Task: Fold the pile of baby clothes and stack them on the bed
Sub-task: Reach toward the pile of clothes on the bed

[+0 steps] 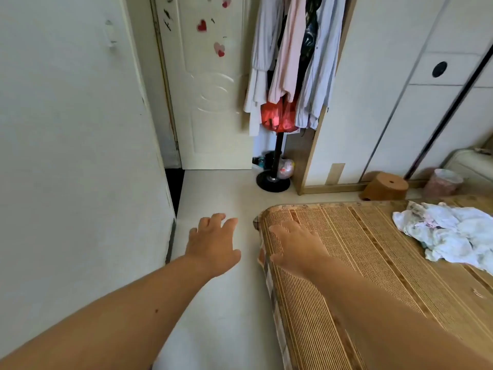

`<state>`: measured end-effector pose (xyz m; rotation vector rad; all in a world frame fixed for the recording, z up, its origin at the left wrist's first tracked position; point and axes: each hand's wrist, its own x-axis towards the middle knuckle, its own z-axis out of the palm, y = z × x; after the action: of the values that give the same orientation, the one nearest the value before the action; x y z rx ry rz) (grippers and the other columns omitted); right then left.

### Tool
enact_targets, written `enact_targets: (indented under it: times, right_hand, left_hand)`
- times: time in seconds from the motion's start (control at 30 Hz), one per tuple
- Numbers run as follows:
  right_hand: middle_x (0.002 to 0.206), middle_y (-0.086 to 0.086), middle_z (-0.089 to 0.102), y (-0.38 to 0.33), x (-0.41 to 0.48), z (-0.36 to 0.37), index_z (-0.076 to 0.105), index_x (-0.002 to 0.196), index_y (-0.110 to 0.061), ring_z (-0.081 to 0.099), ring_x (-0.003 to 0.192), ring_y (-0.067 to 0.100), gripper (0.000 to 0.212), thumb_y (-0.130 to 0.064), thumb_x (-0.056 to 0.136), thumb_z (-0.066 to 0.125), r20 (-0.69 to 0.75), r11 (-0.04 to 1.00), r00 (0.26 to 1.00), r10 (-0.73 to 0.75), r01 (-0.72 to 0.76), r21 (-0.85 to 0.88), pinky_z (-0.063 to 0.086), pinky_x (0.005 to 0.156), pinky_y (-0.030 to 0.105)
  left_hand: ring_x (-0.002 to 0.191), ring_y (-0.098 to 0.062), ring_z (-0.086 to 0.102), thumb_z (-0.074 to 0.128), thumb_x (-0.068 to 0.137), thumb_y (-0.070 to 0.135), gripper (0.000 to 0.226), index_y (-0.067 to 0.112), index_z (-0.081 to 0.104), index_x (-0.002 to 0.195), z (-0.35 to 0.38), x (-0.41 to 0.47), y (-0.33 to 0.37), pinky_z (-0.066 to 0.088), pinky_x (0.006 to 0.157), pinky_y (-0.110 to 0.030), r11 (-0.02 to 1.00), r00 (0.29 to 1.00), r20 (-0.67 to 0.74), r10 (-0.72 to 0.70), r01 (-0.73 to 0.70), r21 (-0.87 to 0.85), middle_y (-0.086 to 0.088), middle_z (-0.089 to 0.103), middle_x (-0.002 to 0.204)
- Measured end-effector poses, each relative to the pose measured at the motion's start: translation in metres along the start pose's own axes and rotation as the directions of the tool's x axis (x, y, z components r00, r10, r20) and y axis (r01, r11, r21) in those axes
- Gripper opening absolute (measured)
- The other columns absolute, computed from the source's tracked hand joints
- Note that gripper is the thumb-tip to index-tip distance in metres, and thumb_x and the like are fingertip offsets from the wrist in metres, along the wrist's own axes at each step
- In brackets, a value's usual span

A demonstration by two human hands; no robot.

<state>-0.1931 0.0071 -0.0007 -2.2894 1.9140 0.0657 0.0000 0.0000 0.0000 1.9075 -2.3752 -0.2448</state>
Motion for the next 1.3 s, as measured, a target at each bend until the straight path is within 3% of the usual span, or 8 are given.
enact_targets:
  times: [0.2,0.47,0.87,1.17,1.3]
  right_hand:
    - [0.149,0.002,0.032,0.045,0.094,-0.026,0.031,0.143,-0.032,0.038,0.134,0.027,0.062,-0.041,0.087,0.057,0.031,0.999,0.999,-0.024,0.025,-0.039,0.031,0.109,0.049]
    - [0.155,-0.001,0.026,0.043,0.241,-0.035,0.028,0.145,-0.035,0.034,0.138,0.026,0.066,-0.043,0.087,0.058,0.02,0.999,0.999,-0.043,0.043,0.008,0.029,0.112,0.048]
    - [0.153,-0.003,0.029,0.027,0.482,-0.061,0.029,0.145,-0.033,0.035,0.137,0.02,0.064,-0.045,0.089,0.057,-0.018,0.989,0.994,0.11,-0.108,0.106,0.03,0.112,0.043]
    - [0.153,-0.001,0.029,0.112,0.645,-0.071,0.029,0.146,-0.033,0.037,0.136,0.024,0.069,-0.048,0.086,0.059,-0.016,0.953,0.964,0.264,-0.259,0.158,0.034,0.11,0.045]
    - [0.15,-0.002,0.033,0.177,0.72,-0.093,0.031,0.144,-0.034,0.041,0.133,0.023,0.068,-0.048,0.084,0.06,-0.018,0.931,0.95,0.313,-0.303,0.203,0.036,0.109,0.045]
  left_hand:
    - [0.14,-0.027,0.023,0.055,0.086,0.047,0.073,0.029,0.023,0.149,-0.002,0.092,0.004,0.029,0.111,-0.042,0.997,0.998,0.004,-0.063,0.063,-0.04,-0.001,0.021,0.156]
    - [0.141,-0.027,0.019,0.053,0.086,0.046,0.072,0.029,0.022,0.149,-0.024,0.224,-0.063,0.027,0.111,-0.044,0.995,0.997,-0.011,-0.08,0.079,-0.061,-0.002,0.018,0.156]
    - [0.141,-0.026,0.018,0.053,0.086,0.046,0.071,0.032,0.022,0.149,-0.064,0.475,-0.174,0.025,0.112,-0.044,0.996,0.995,0.052,0.085,-0.083,-0.024,0.0,0.016,0.157]
    - [0.139,-0.027,0.022,0.055,0.084,0.044,0.071,0.032,0.025,0.148,-0.061,0.681,-0.139,0.028,0.108,-0.041,0.967,0.967,0.038,0.252,-0.253,0.012,-0.001,0.019,0.156]
    - [0.139,-0.027,0.023,0.056,0.085,0.044,0.071,0.032,0.026,0.148,-0.061,0.787,-0.103,0.029,0.108,-0.041,0.969,0.965,0.092,0.247,-0.246,-0.022,-0.001,0.021,0.155]
